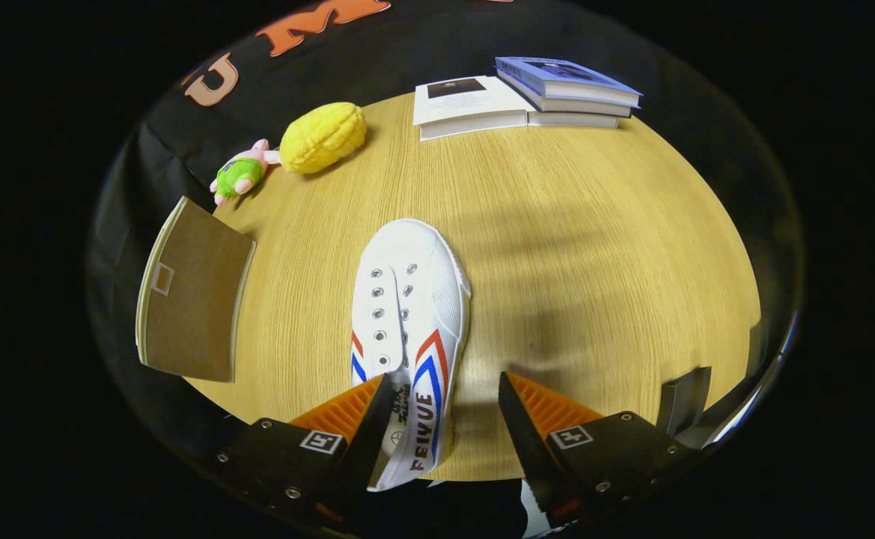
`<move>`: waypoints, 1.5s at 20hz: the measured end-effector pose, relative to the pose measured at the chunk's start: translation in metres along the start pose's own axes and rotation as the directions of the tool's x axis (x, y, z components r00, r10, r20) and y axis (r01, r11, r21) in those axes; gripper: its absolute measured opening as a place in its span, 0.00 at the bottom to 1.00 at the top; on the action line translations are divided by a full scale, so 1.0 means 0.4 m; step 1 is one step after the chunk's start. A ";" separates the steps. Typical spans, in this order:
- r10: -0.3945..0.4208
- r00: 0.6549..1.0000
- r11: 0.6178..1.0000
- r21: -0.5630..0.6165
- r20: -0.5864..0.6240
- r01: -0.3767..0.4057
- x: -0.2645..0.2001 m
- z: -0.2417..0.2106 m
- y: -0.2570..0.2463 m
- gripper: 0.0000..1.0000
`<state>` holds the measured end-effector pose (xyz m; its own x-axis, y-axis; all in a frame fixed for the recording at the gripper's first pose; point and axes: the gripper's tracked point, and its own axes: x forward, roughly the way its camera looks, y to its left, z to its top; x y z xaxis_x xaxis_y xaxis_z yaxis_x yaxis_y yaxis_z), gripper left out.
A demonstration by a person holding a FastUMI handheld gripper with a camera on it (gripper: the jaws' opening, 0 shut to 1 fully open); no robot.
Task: Open the storage box then place both shoes into the box .Put the left shoe in first, then the right shoe, with the right side of both shoes facing outward in a uniform manner.
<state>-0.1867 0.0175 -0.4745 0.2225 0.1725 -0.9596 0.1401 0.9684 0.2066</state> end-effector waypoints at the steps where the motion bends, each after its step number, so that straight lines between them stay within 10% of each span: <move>1: 0.012 1.000 1.000 0.004 -0.019 -0.012 0.011 -0.009 0.006 0.81; 15: 0.100 0.995 0.986 0.136 -0.021 -0.096 0.029 -0.006 0.020 0.15; 30: 0.241 0.970 0.970 -0.035 0.034 -0.240 -0.137 0.154 0.348 0.11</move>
<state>-0.1202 0.1316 -0.3814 0.2821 0.3948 -0.8744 0.0488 0.9043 0.4241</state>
